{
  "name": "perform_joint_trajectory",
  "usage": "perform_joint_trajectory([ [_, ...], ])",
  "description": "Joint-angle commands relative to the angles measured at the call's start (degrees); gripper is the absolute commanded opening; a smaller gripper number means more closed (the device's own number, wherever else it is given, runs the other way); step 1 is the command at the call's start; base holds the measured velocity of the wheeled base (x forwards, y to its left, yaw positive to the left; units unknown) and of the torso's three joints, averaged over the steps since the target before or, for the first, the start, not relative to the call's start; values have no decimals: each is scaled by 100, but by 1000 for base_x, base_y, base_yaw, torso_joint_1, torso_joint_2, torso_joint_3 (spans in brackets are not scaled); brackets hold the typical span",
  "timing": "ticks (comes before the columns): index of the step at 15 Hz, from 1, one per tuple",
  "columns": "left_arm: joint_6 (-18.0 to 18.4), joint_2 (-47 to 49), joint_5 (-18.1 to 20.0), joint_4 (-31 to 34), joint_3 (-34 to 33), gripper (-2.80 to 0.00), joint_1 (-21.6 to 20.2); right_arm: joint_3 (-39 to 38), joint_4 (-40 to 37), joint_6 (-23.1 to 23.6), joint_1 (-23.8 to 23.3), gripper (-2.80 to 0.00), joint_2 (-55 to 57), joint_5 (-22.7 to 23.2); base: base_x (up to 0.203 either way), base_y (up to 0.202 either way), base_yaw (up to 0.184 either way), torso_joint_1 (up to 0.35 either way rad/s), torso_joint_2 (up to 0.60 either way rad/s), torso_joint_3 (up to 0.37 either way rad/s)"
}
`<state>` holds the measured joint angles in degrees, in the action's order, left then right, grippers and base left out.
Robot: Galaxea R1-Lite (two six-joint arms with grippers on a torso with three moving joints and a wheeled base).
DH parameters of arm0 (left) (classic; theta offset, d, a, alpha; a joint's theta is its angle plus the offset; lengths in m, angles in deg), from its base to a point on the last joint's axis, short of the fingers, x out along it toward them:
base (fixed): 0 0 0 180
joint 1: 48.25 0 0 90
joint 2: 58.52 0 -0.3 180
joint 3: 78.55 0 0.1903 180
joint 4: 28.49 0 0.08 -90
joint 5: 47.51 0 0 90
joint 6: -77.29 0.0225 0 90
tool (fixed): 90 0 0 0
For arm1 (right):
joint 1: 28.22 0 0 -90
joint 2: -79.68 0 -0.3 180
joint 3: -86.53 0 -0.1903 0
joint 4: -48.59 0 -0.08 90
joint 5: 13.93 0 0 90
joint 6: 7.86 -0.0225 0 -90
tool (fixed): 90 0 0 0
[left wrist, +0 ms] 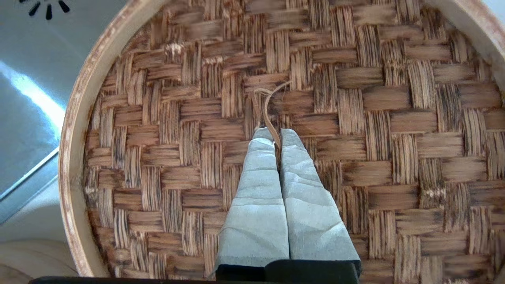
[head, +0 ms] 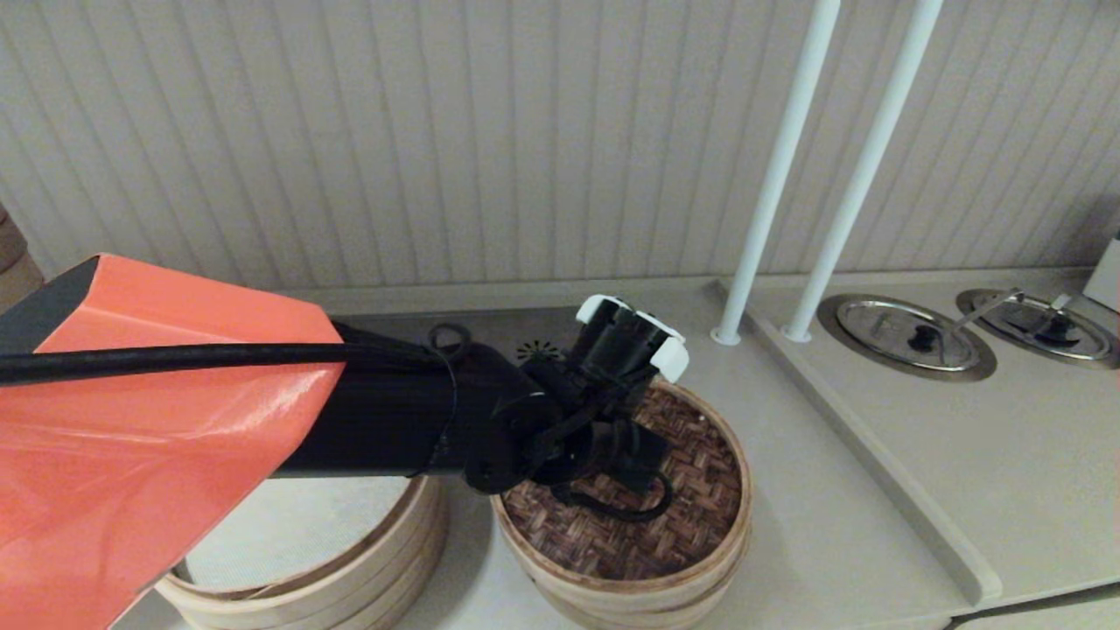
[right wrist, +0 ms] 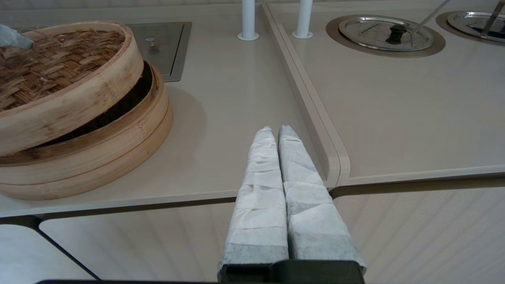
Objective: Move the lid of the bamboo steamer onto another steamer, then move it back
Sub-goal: Put the steamer
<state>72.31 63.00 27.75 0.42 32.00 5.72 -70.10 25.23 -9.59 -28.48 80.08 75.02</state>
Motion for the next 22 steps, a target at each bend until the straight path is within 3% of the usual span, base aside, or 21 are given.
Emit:
perform_joint_trajectory([
  [1, 64, -15, -17, 53, 128, -280, 8, -18, 0, 6, 0, -280, 4, -1, 0, 0, 0, 0, 0, 0],
  [7, 354, 99, -204, 307, 466, -280, 44, -18, 0, -1, 0, -280, 4, -1, 0, 0, 0, 0, 0, 0],
  [22, 366, 574, -433, 316, 677, -280, 96, -18, 0, 5, 0, -280, 4, -1, 0, 0, 0, 0, 0, 0],
])
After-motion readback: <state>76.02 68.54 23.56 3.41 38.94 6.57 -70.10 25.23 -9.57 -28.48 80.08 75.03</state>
